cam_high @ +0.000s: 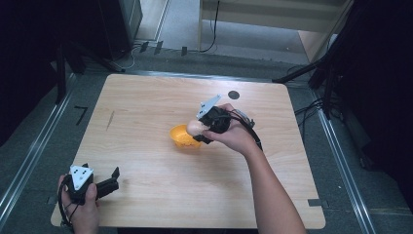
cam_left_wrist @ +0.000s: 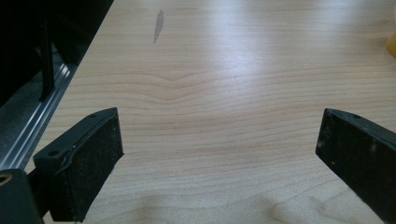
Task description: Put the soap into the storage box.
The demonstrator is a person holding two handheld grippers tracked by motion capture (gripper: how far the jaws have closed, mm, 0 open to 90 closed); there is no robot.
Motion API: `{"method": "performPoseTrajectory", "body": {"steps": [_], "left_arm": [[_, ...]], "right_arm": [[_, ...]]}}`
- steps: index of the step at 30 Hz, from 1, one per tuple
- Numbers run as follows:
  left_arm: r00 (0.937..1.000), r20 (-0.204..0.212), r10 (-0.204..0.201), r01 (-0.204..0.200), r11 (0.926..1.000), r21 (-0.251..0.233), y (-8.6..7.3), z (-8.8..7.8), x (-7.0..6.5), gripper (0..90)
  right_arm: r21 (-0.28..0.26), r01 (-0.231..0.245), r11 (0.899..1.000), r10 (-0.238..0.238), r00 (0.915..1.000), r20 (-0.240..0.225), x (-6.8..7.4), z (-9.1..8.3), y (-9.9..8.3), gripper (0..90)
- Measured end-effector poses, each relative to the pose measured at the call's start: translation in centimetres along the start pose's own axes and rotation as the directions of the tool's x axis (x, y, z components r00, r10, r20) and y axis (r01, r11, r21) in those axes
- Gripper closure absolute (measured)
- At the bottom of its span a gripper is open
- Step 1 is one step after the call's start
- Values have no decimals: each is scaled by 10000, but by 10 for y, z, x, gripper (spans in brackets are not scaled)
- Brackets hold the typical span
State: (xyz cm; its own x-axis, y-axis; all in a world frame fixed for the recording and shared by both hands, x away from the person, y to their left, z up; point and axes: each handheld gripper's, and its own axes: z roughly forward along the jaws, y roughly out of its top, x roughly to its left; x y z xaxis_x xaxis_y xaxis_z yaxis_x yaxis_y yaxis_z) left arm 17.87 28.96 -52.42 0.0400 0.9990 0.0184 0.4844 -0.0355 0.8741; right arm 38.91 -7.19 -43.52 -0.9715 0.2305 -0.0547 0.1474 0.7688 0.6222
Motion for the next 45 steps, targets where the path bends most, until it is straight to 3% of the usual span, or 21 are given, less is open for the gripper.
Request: {"method": "performPoseTrajectory", "body": {"steps": [7,10,15,22,26,28,32,35,45], "left_arm": [[10000,-3,-2,2,10000,10,0,0,0,9],[10000,5,2,-2,10000,0,0,0,0,9],[10000,21,-20,20,10000,-1,0,0,0,9],[10000,22,-20,20,10000,11,0,0,0,9],[10000,41,-42,42,10000,-6,0,0,1,8],[10000,35,-42,42,10000,2,0,0,1,9],[10000,51,-50,50,10000,7,0,0,1,9],[10000,45,-61,61,10000,21,0,-1,1,9],[10000,32,-69,69,10000,23,0,0,1,9]], "right_arm": [[171,702,9974,-695,9968,-388,-3,12,8,326],[-36,607,9981,-608,9952,-767,-4,18,9,326],[96,805,9967,-797,9947,-652,-7,25,9,326],[376,972,9946,-931,9909,-969,-10,29,18,326],[233,849,9961,-820,9911,-1053,-12,32,20,325],[448,1123,9927,-1075,9895,-964,-13,35,20,324],[727,1122,9910,-1078,9923,-615,-13,40,20,323],[499,1013,9936,-955,9896,-1074,-17,40,20,323],[562,987,9935,-894,9847,-1493,-20,43,23,322]]}}
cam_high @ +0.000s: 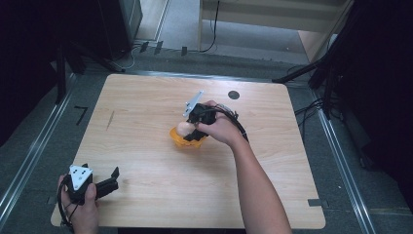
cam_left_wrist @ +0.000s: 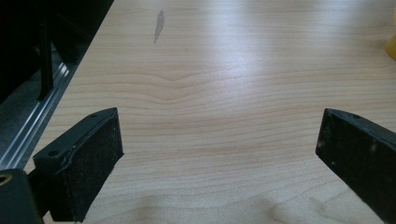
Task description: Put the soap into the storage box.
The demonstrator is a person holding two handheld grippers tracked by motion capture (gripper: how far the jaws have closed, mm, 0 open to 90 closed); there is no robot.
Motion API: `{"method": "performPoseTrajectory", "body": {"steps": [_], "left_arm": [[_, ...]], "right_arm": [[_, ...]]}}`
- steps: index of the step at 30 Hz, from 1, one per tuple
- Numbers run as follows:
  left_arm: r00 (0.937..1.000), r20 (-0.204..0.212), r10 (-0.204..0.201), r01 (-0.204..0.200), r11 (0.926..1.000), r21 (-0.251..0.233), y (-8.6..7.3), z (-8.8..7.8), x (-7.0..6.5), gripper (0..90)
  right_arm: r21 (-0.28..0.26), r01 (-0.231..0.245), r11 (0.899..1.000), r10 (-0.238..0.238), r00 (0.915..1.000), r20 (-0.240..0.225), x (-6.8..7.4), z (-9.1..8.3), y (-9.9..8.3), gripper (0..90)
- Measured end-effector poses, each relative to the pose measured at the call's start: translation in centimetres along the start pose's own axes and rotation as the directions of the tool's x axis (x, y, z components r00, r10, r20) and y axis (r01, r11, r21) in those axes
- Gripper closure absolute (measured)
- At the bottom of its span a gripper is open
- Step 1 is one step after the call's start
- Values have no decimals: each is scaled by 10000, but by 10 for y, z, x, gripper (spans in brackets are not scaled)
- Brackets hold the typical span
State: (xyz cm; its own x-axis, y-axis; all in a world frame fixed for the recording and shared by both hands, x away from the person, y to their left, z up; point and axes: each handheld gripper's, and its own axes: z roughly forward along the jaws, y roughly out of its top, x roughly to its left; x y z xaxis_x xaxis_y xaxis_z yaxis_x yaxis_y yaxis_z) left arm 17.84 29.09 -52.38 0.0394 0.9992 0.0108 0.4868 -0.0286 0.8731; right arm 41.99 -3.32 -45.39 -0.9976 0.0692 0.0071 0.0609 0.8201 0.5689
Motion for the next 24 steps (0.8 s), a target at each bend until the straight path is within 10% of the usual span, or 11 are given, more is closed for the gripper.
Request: {"method": "performPoseTrajectory", "body": {"steps": [11,24], "left_arm": [[10000,33,-65,65,10000,-75,0,0,0,9],[10000,37,-62,62,10000,-72,0,0,0,9]], "right_arm": [[350,-95,9993,98,9999,-91,-1,6,0,325],[-493,-692,9964,698,9975,106,-1,-7,-8,298]]}}
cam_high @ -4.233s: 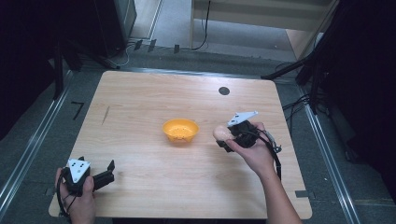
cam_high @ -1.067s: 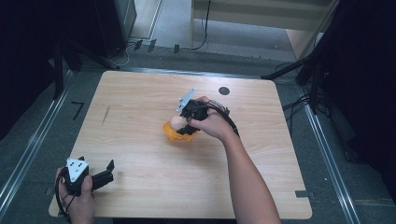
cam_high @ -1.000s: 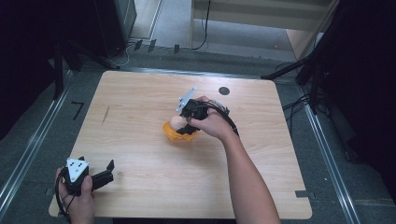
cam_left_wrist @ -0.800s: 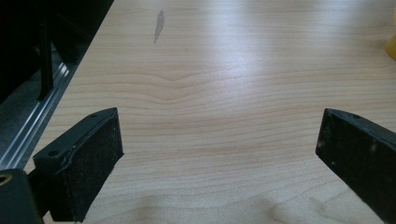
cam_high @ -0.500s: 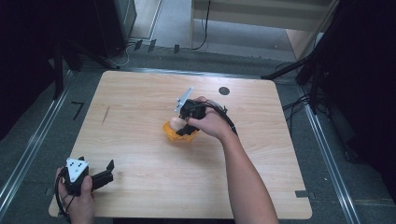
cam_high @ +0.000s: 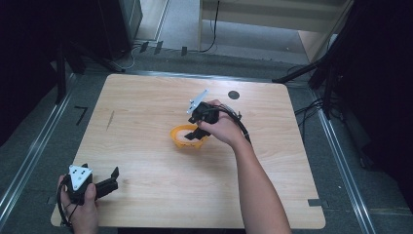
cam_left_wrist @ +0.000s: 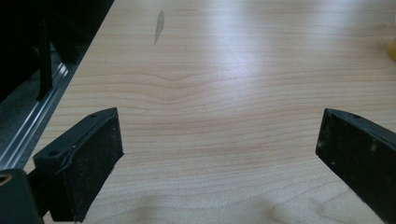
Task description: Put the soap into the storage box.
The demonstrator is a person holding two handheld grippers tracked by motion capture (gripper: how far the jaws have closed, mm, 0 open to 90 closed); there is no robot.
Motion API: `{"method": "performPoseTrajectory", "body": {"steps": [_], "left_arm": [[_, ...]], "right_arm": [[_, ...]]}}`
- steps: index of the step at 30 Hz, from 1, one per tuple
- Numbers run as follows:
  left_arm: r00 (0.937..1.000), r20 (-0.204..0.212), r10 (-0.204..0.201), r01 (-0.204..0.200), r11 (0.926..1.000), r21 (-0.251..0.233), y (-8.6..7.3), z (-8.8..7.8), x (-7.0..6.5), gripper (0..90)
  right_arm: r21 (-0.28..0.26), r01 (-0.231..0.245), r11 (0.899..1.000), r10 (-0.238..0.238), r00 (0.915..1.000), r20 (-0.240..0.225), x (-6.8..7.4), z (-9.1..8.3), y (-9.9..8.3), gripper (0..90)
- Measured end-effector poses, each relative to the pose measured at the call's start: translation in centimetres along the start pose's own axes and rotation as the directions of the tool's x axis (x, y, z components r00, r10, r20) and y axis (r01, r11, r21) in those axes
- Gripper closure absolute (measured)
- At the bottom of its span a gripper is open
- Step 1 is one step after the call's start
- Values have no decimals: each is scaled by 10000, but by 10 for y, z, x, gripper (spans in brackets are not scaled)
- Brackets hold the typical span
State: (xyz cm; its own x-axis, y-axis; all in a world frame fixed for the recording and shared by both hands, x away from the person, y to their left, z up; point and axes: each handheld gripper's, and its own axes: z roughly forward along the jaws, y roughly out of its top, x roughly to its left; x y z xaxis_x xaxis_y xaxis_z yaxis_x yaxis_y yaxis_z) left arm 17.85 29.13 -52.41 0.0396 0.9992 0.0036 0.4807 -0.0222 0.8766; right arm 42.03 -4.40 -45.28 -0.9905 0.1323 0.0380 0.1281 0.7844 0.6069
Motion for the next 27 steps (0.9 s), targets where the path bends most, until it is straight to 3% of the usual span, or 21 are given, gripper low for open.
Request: {"method": "performPoseTrajectory", "body": {"steps": [13,27], "left_arm": [[9999,-50,108,-107,9999,66,0,0,-1,9],[9999,-65,115,-115,9999,52,0,0,-1,9]], "right_arm": [[-318,-628,9975,628,9980,12,10,-17,-33,128],[-497,-1238,9911,1255,9915,343,23,-40,-63,30]]}}
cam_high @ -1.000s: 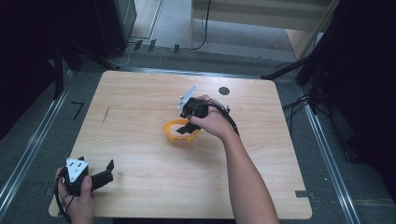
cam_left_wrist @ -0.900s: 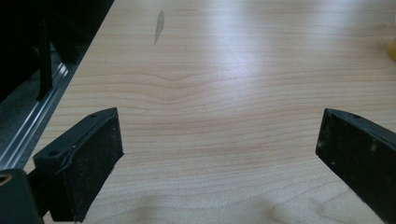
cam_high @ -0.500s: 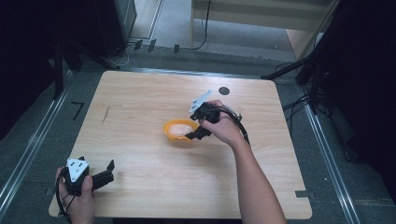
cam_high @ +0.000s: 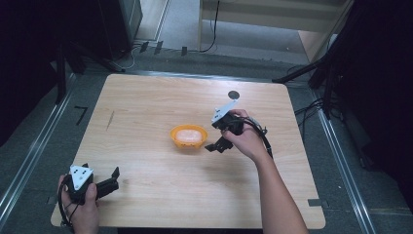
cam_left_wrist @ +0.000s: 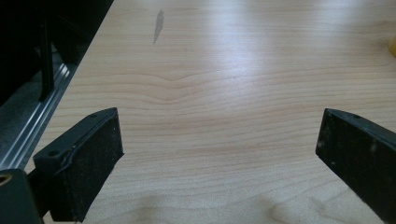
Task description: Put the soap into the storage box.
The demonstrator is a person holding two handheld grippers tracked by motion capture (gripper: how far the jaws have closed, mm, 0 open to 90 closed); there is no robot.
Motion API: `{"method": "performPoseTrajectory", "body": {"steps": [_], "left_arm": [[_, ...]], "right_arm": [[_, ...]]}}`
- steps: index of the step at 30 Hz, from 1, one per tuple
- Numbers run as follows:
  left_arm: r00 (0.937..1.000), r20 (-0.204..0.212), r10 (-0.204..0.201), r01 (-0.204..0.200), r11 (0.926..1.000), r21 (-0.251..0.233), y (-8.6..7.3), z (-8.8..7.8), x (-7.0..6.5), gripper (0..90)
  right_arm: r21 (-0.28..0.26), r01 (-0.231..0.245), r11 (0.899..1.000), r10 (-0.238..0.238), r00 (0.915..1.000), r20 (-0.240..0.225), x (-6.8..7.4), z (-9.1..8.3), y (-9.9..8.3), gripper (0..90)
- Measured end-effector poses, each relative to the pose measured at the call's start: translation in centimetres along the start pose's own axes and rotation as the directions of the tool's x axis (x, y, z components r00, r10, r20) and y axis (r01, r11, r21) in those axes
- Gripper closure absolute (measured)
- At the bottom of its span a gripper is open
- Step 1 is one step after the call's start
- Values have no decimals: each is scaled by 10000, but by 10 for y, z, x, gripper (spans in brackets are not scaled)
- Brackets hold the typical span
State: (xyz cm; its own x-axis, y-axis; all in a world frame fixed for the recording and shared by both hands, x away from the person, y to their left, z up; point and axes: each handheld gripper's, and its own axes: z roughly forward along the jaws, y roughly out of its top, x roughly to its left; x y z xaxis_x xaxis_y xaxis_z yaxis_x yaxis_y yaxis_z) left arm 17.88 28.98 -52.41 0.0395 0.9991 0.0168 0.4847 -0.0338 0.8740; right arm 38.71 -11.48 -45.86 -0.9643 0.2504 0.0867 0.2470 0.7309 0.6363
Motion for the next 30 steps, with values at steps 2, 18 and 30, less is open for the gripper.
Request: {"method": "performPoseTrajectory", "body": {"steps": [2,18,30], "left_arm": [[10000,-7,11,-11,10000,21,0,0,0,9],[10000,-2,42,-42,10000,32,0,0,0,9],[9999,-48,156,-156,9999,31,0,0,-1,9]], "right_arm": [[16,-80,10000,80,10000,49,1,-3,-5,22],[-398,-983,9944,1004,9934,561,9,-19,-45,0],[-716,-1562,9851,1628,9819,967,24,-28,-82,0]]}}
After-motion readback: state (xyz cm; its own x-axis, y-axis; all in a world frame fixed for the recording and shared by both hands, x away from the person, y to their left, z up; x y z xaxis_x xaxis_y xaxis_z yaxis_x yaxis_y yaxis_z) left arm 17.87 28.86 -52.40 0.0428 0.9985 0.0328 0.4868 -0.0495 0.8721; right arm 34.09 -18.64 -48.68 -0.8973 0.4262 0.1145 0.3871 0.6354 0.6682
